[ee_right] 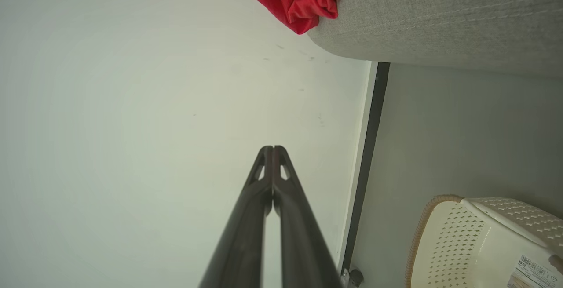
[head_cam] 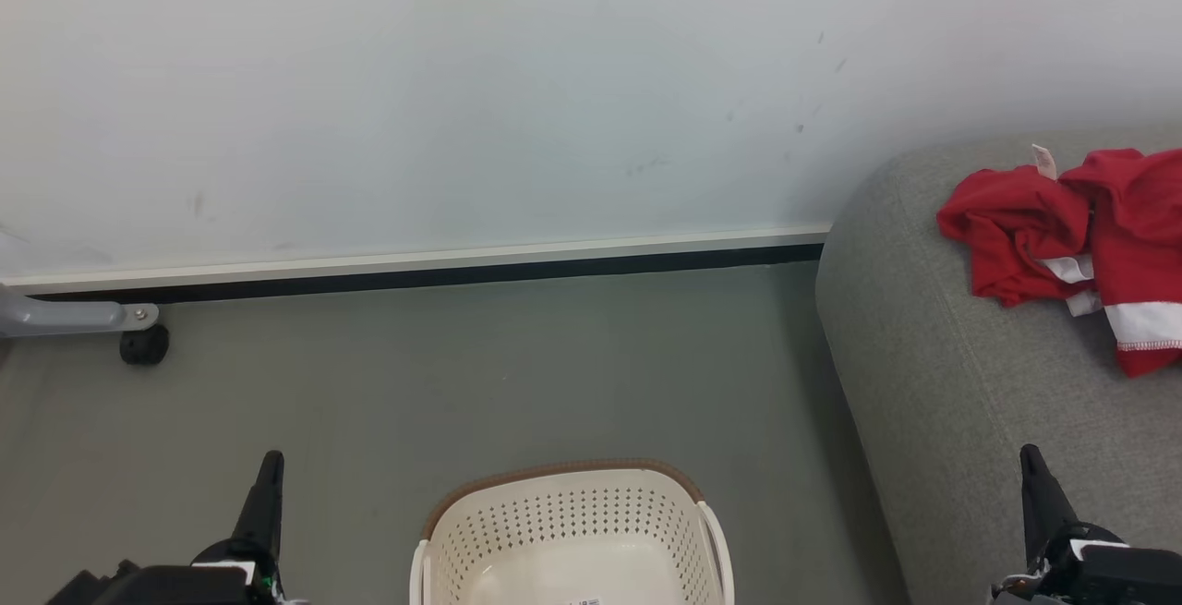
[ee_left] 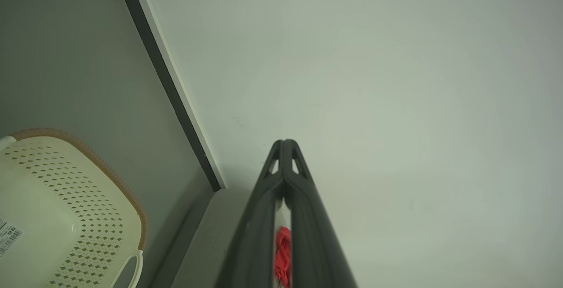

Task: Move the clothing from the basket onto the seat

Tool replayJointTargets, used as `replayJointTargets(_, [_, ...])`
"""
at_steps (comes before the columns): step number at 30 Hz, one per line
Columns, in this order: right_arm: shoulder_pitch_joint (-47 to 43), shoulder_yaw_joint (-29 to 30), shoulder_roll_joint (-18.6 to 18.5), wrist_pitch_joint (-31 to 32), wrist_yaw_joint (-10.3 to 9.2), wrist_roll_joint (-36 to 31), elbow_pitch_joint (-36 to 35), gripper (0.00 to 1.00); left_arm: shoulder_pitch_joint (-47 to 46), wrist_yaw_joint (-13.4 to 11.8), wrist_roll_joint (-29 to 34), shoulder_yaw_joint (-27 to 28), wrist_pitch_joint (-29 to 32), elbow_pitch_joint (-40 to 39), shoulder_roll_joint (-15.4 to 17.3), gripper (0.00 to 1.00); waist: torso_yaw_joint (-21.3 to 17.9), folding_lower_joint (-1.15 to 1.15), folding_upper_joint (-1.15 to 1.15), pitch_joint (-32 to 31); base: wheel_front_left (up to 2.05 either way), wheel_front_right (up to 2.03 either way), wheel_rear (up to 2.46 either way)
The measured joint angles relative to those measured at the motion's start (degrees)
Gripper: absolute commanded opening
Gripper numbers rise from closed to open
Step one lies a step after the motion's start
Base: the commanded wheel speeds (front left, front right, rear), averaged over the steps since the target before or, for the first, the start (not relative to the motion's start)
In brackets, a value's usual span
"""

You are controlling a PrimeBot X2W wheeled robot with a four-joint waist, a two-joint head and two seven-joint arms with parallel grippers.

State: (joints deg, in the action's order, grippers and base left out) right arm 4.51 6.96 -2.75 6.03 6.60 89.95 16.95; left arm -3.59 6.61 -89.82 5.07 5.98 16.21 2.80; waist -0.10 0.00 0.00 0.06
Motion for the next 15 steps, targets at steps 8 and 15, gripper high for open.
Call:
replayJointTargets(8, [0.8, 0.7, 0.2, 0.5, 0.3, 1.5, 0.2, 0.0, -1.0, 0.0, -1.9, 0.1, 0.5, 0.5, -0.4, 0.0, 0.1, 0.0, 0.0, 0.0, 0.0, 0.0, 0.0])
replayJointTargets(15, [0.8, 0.7, 0.2, 0.5, 0.3, 1.5, 0.2, 0.0, -1.0, 0.0, -1.9, 0.1, 0.5, 0.5, -0.4, 0.0, 0.1, 0.0, 0.0, 0.0, 0.0, 0.0, 0.0])
